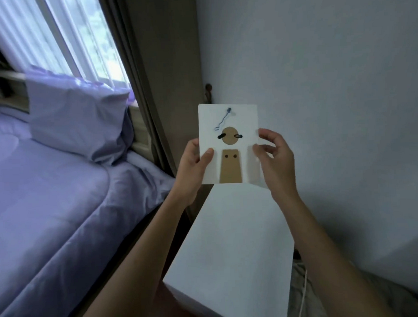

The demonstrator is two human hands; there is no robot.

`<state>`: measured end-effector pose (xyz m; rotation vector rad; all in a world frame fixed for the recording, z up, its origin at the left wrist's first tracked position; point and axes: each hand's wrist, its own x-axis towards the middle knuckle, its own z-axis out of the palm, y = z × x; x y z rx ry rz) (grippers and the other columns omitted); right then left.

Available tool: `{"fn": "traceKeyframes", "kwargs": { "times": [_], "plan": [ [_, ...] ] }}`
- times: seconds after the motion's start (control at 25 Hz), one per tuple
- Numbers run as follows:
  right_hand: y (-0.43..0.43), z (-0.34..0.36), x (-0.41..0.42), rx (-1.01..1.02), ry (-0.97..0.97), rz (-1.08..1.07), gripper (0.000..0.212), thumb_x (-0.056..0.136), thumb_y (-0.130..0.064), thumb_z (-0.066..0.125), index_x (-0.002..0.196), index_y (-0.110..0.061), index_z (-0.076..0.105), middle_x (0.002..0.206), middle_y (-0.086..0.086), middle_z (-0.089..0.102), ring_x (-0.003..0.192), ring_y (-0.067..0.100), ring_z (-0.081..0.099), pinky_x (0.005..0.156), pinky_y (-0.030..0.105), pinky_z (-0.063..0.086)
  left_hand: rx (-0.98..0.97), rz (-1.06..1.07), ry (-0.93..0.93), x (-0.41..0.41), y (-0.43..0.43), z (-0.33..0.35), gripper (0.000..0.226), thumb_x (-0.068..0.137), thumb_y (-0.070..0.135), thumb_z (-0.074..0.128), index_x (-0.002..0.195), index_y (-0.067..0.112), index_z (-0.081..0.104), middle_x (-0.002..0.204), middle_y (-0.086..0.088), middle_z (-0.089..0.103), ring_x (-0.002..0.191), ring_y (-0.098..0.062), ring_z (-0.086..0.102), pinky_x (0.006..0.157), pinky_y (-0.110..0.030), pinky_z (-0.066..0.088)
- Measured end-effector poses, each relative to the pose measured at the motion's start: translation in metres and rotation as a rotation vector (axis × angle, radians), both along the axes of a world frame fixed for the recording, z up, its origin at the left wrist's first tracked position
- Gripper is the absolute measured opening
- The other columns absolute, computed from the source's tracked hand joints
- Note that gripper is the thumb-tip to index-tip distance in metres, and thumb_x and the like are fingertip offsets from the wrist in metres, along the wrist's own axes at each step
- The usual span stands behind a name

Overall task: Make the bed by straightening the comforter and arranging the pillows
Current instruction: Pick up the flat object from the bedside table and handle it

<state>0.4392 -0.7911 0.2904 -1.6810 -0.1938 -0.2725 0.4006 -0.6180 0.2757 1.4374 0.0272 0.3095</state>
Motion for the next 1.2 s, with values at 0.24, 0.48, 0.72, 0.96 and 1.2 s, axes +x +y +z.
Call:
{"fn": "traceKeyframes", "kwargs": {
  "times": [0.24, 0.48, 0.72, 0.96, 1.2],
  "plan": [
    [-0.006, -0.013, -0.017, -0.783, -0.504, 0.189, 0.08, 0.076, -0.061, 0.06, 0.143, -0.024, 0.039, 0.152, -0.009, 0.034, 0.141, 0.01, 0.028, 0.11, 0.036, 0.026, -0.04, 0.007, -0.007, -0.015, 0.011, 0.003, 0.02, 0.098, 0.013, 0.049, 0.117, 0.011, 0.045, 0.108, 0.002, 0.064, 0.086, -0.007, 0.064, 0.07, -0.024, 0.053],
    [-0.005, -0.012, -0.019, -0.974, -0.752, 0.137, 0.081, 0.073, -0.064, 0.057, 0.14, -0.02, 0.045, 0.147, -0.004, 0.045, 0.139, 0.013, 0.035, 0.108, 0.042, 0.032, -0.082, -0.022, -0.001, -0.027, 0.009, 0.01, 0.021, 0.099, 0.014, 0.048, 0.119, 0.012, 0.044, 0.103, 0.004, 0.065, 0.078, -0.001, 0.066, 0.063, -0.019, 0.054],
    [-0.003, -0.006, -0.024, -0.985, -0.92, 0.124, 0.065, 0.078, -0.057, 0.064, 0.128, -0.015, 0.059, 0.137, 0.001, 0.057, 0.126, 0.016, 0.054, 0.095, 0.038, 0.044, -0.042, -0.034, -0.003, -0.032, 0.013, 0.013, 0.024, 0.099, 0.016, 0.048, 0.123, 0.014, 0.045, 0.112, 0.002, 0.062, 0.089, -0.01, 0.061, 0.065, -0.018, 0.053],
    [0.001, -0.007, -0.028, -0.92, -0.954, 0.163, 0.051, 0.091, -0.048, 0.054, 0.126, -0.012, 0.062, 0.131, 0.003, 0.061, 0.121, 0.016, 0.059, 0.097, 0.039, 0.051, -0.099, -0.042, -0.013, -0.038, 0.016, 0.012, 0.018, 0.1, 0.013, 0.045, 0.117, 0.015, 0.045, 0.104, 0.005, 0.063, 0.079, 0.0, 0.065, 0.061, -0.018, 0.053],
    [0.009, -0.008, -0.026, -0.916, -1.05, 0.079, 0.047, 0.098, -0.042, 0.044, 0.124, -0.008, 0.063, 0.126, 0.006, 0.064, 0.116, 0.019, 0.063, 0.096, 0.038, 0.052, -0.144, -0.043, -0.039, -0.035, 0.019, 0.012, 0.014, 0.1, 0.011, 0.044, 0.111, 0.02, 0.048, 0.104, 0.005, 0.064, 0.084, -0.006, 0.065, 0.066, -0.021, 0.055]
  ]
}}
